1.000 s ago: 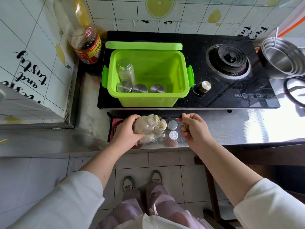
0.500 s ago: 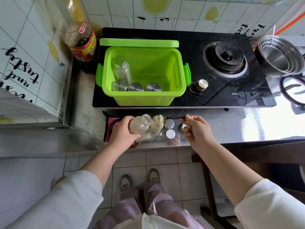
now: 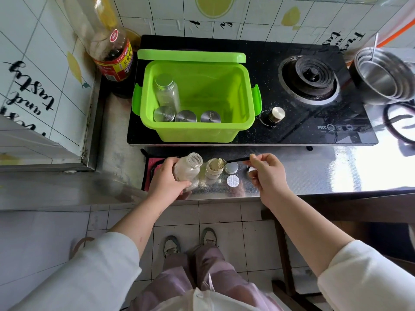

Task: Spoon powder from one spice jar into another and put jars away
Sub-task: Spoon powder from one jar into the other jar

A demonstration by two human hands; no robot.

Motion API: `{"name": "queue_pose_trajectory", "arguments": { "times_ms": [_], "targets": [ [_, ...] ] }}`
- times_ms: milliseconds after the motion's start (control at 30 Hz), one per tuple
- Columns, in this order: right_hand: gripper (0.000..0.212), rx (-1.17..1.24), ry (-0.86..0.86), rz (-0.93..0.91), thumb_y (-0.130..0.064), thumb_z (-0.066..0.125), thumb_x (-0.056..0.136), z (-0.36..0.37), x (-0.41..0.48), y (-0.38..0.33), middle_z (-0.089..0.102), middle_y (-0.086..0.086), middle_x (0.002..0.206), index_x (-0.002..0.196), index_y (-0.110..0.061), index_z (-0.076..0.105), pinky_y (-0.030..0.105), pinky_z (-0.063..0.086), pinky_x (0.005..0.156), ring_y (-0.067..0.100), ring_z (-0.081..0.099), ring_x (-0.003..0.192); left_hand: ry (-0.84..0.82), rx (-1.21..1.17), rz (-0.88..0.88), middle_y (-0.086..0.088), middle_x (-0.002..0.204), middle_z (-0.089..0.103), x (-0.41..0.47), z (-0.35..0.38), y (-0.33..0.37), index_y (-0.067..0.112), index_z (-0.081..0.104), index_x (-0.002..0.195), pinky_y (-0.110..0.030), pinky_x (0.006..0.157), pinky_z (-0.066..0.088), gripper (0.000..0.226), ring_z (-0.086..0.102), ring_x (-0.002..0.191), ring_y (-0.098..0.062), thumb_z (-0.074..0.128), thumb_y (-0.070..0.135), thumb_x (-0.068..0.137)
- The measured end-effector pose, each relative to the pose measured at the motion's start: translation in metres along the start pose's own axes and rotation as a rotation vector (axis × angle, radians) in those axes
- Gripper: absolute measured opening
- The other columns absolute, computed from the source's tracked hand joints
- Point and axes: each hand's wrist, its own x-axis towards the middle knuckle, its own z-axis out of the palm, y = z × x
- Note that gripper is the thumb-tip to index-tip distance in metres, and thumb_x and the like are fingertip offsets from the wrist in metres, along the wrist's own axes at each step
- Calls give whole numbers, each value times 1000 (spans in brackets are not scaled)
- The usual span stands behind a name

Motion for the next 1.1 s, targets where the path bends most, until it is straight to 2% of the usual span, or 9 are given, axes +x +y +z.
{"name": "queue_pose_trajectory", "arguments": {
  "times_ms": [100, 233, 367, 500, 600, 767, 967, 1033, 1100],
  "targets": [
    [20, -96, -17, -111, -17, 62, 92, 5, -4, -2, 72, 11, 82, 78, -14, 48, 20, 32, 38, 15, 43, 42, 7, -13, -2, 3, 109, 61, -1, 0, -1, 21, 52, 118, -34, 83, 47, 61, 58, 101, -20, 83, 13, 65],
    [19, -342, -41, -312, -20, 63, 90, 10, -10, -4, 70, 10, 79, 76, -17, 50, 24, 39, 45, 12, 53, 43, 7, -13, -7, 3, 109, 62, 0, 0, -2, 23, 52, 117, -39, 86, 50, 61, 61, 98, -22, 84, 15, 65],
    [19, -606, -62, -540, -26, 65, 88, 16, -17, -5, 64, -10, 75, 76, -27, 50, 28, 49, 57, 14, 63, 61, 6, -10, 3, 2, 114, 60, 0, -1, -2, 20, 53, 121, -33, 85, 46, 64, 56, 103, -19, 85, 19, 66],
    [15, -829, -121, -679, -32, 63, 88, 19, -22, -6, 58, -19, 72, 82, -32, 49, 34, 51, 62, 12, 59, 64, -1, -9, 7, 2, 115, 60, -1, -1, -2, 20, 52, 122, -34, 86, 46, 65, 55, 106, -19, 85, 21, 66],
    [9, -975, -152, -774, -31, 61, 90, 18, -23, -4, 50, -18, 63, 88, -27, 53, 31, 46, 56, 14, 52, 62, -1, -9, 7, 3, 114, 60, -1, -2, -1, 21, 52, 121, -36, 87, 47, 65, 55, 105, -19, 85, 21, 65],
    [8, -1037, -148, -1014, -27, 62, 90, 13, -25, 1, 65, -8, 76, 89, -21, 56, 30, 45, 47, 17, 53, 56, -3, -15, 5, 3, 111, 60, -4, -4, 0, 22, 52, 120, -40, 87, 50, 63, 56, 103, -19, 84, 21, 66],
    [8, -1007, -113, -1097, -26, 60, 88, 9, -26, 4, 54, -11, 67, 86, -19, 57, 27, 39, 42, 16, 49, 50, 4, -25, 17, 4, 108, 60, -7, -6, 2, 20, 53, 119, -32, 82, 47, 60, 57, 99, -17, 83, 17, 66],
    [8, -986, -93, -1096, -24, 62, 88, 9, -26, 3, 44, -16, 65, 85, -19, 57, 26, 37, 42, 14, 43, 50, 4, -29, 21, 4, 107, 60, -7, -6, 3, 19, 54, 118, -32, 82, 47, 59, 57, 99, -18, 83, 16, 67],
    [8, -972, -86, -1093, -25, 63, 87, 9, -26, 2, 45, -16, 65, 85, -19, 57, 26, 38, 42, 14, 45, 51, 1, -31, 23, 4, 108, 60, -7, -6, 3, 19, 54, 119, -32, 83, 47, 59, 57, 99, -17, 82, 16, 67]
  ]
}}
